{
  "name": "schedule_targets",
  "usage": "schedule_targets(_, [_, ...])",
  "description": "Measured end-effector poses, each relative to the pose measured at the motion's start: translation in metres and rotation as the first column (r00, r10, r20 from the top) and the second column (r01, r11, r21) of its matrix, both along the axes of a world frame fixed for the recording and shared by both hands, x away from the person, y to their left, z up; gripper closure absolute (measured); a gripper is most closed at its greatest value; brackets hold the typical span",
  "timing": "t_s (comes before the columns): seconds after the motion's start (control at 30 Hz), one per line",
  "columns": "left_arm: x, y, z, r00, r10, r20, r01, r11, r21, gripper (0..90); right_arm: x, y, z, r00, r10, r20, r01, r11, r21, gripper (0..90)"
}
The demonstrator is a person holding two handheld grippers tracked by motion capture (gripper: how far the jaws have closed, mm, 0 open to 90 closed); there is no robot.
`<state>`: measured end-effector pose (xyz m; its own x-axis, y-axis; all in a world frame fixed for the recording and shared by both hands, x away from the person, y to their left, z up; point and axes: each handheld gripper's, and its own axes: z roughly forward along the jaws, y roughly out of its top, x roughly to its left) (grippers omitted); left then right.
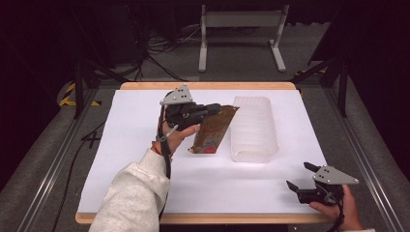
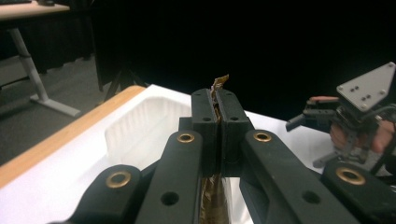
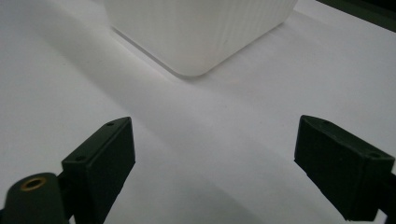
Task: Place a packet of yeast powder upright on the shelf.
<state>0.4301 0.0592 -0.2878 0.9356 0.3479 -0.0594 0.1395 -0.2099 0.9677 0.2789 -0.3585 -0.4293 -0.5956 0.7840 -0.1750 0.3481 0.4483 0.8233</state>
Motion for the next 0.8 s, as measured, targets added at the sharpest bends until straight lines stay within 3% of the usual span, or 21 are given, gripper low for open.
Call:
schedule_targets(0.33, [0.022, -0.028, 0.013, 0.9977, -0.067, 0.013, 0.067, 0.9963, -0.053, 87.8, -0.005, -0.006, 0.0, 0.9995, -0.03, -0.005, 0.03, 0.9993, 0.021, 13.0])
schedule_targets(0.8, [0.03, -0.071, 0.021, 0.9922, -0.123, 0.021, 0.124, 0.9894, -0.075, 87.8, -0.012, -0.01, -0.001, 0.9989, -0.047, -0.001, 0.047, 0.9988, 0.015, 13.1])
